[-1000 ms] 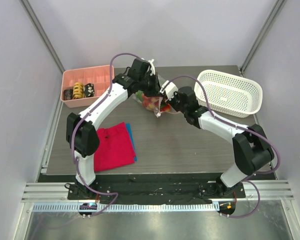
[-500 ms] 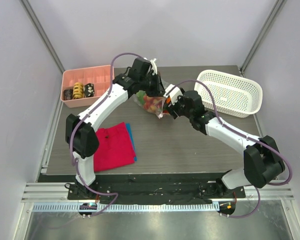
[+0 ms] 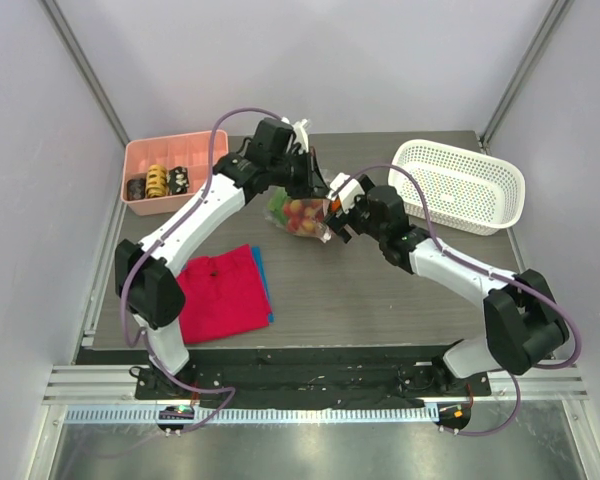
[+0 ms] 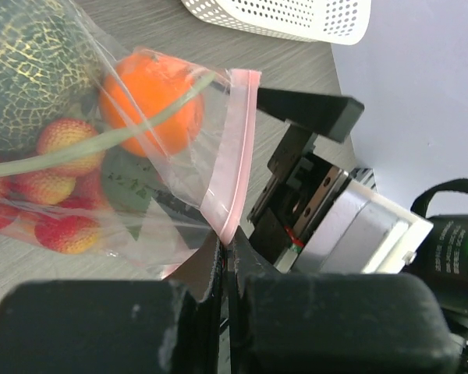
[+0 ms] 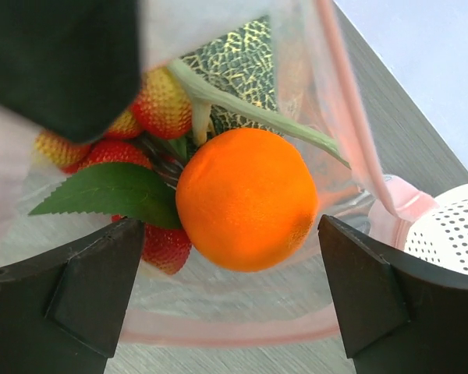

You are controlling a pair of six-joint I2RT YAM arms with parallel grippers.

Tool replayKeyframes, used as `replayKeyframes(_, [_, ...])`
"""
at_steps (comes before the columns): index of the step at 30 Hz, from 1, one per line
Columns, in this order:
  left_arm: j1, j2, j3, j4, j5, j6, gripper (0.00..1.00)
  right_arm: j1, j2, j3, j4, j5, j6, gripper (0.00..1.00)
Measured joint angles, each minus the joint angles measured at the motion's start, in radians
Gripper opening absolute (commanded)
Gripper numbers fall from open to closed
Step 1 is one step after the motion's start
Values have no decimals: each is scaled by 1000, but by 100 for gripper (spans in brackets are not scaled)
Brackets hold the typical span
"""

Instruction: Open the zip-top bag and remove the fake food

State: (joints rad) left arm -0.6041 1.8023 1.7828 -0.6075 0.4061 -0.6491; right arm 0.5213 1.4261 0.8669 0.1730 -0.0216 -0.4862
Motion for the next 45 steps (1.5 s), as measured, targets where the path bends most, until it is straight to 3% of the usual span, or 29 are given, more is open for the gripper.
replayKeyframes(3, [-2, -17, -16, -1, 5, 2, 0, -3, 13, -1, 30, 0, 1, 99])
replayKeyframes(5, [-3, -28, -28, 1, 6, 3, 0, -6, 35, -1, 55, 8, 14, 93])
replayKeyframes(8, [-3, -31, -43, 5, 8, 2, 0, -10, 80, -1, 102, 27, 47, 76])
replayKeyframes(9, [-3, -31, -48, 4, 10, 2, 0, -10, 90, -1, 111, 31, 52, 60])
replayKeyframes(12, [-3, -31, -55, 5, 12, 2, 0, -16, 120, -1, 119, 47, 75, 32])
replayKeyframes(14, [-3, -32, -55, 5, 14, 2, 0, -20, 133, -1, 120, 55, 82, 26])
replayKeyframes(15, [-3, -32, -55, 4, 13, 3, 0, -21, 135, -1, 116, 56, 91, 16])
replayKeyframes(17, [-3, -34, -55, 5, 14, 2, 0, -21, 134, 0, 106, 60, 95, 13])
replayKeyframes(25, [-3, -39, -69, 13, 14, 2, 0, -22, 2, 4, 45, 51, 140, 15])
replayKeyframes(30, [-5, -43, -93, 27, 24, 2, 0, -22, -101, 5, 26, -14, 238, 44])
replayKeyframes(32, [-5, -46, -95, 28, 29, -2, 0, -22, -106, 10, 10, -24, 307, 45])
replayKeyframes(34, [-5, -51, -98, 35, 33, -7, 0, -22, -104, 16, -28, -28, 400, 48])
replayKeyframes(39, [-5, -61, -101, 47, 37, -30, 0, -22, -114, 25, -147, -23, 709, 68])
replayKeyframes(45, [-5, -64, -106, 71, 51, -59, 0, -21, -121, 43, -257, 3, 1078, 75])
